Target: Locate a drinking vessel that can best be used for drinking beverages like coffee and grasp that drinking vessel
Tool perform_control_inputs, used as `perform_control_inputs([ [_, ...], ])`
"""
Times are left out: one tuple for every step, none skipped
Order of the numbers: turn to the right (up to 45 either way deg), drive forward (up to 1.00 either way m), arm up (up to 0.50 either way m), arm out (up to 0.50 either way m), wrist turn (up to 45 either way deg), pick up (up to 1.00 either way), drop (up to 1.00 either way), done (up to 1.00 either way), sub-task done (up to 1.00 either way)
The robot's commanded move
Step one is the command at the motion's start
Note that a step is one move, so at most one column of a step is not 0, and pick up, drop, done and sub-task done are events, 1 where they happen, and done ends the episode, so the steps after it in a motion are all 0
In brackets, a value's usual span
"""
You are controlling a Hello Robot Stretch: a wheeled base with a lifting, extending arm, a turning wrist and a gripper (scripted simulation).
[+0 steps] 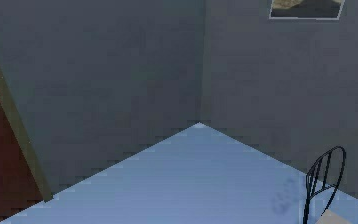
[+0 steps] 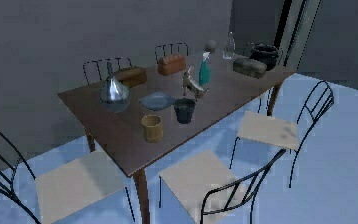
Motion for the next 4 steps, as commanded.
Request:
perform_control_inputs([
  [0.0,0.00,0.36,0.00,0.0,0.00,0.00,0.00,0.00],
  [0.0,0.00,0.00,0.48,0.0,0.00,0.00,0.00,0.00],
  [0.0,0.00,0.00,0.00,45.0,0.00,0.00,0.00,0.00],
  [0.0,0.00,0.00,0.00,45.0,0.00,0.00,0.00,0.00],
])
